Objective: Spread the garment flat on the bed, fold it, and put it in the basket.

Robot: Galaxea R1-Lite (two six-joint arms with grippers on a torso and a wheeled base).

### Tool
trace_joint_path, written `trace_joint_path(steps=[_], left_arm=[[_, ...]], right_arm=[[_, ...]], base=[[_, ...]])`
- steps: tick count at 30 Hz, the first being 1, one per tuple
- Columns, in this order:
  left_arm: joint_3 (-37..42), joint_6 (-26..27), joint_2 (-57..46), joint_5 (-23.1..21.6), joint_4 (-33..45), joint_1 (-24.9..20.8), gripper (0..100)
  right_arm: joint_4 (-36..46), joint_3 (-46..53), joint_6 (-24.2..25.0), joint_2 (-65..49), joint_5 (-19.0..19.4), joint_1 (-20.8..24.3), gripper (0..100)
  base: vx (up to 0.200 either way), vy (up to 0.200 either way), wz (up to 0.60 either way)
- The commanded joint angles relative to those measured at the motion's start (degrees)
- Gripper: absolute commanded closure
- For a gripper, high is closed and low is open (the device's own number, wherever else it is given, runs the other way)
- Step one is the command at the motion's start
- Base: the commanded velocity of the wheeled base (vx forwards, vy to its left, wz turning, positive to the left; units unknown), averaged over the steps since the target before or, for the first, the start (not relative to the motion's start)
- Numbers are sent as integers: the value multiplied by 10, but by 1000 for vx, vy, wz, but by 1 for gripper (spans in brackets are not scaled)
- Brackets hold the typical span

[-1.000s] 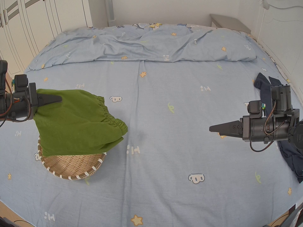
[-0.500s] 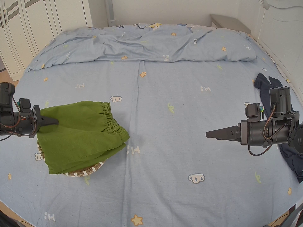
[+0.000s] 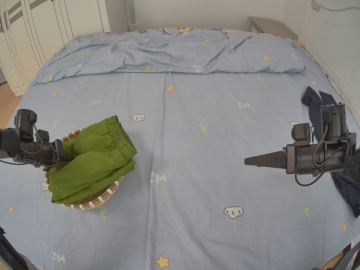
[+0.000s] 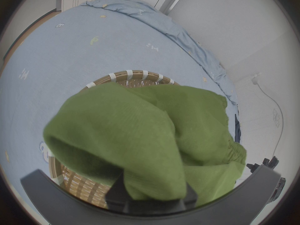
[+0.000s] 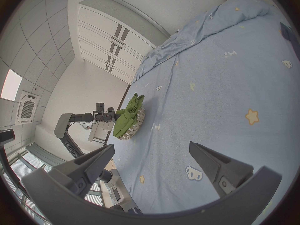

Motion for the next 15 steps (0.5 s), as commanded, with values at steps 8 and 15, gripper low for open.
trace_joint_path(steps=[8, 15], left_arm=[[-18, 1, 32, 37, 18, -45, 100], [-15, 10, -4, 52, 19, -45, 0]], right_arm=[[0, 3, -3, 0, 0, 0, 0], [0, 3, -5, 1, 0, 0, 0]], base=[[0, 0, 0], [0, 0, 0]])
